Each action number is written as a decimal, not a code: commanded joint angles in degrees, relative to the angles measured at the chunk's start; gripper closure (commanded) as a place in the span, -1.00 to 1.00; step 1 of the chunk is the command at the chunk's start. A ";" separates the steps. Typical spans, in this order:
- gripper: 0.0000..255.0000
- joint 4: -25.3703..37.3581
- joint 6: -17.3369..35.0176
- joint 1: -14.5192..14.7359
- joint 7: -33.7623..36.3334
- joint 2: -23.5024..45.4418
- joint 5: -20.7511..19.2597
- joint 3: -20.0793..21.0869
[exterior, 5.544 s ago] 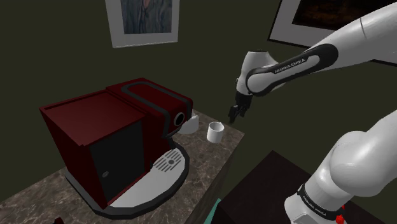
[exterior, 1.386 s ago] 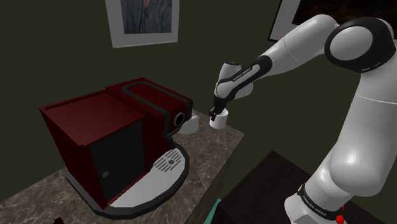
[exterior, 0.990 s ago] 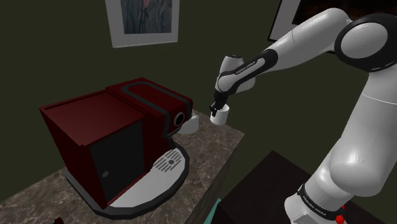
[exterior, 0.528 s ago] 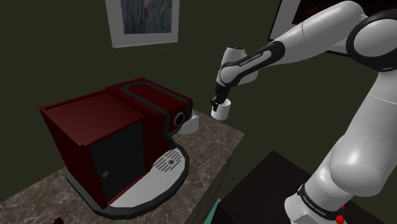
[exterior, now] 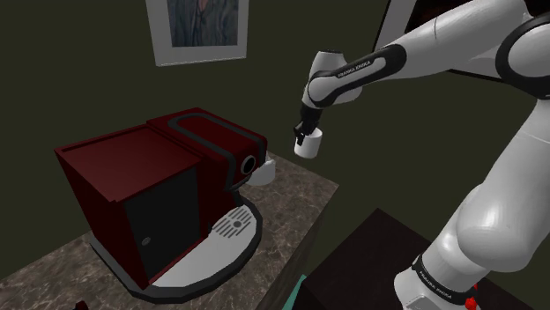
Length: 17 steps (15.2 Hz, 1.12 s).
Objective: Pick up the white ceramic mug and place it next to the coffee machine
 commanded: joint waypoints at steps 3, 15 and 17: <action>1.00 1.49 -3.09 0.07 0.23 -1.61 -0.23 0.05; 1.00 7.30 -12.07 0.12 0.46 -4.80 -0.60 0.11; 1.00 8.44 -13.58 0.13 0.48 -5.17 -0.64 0.12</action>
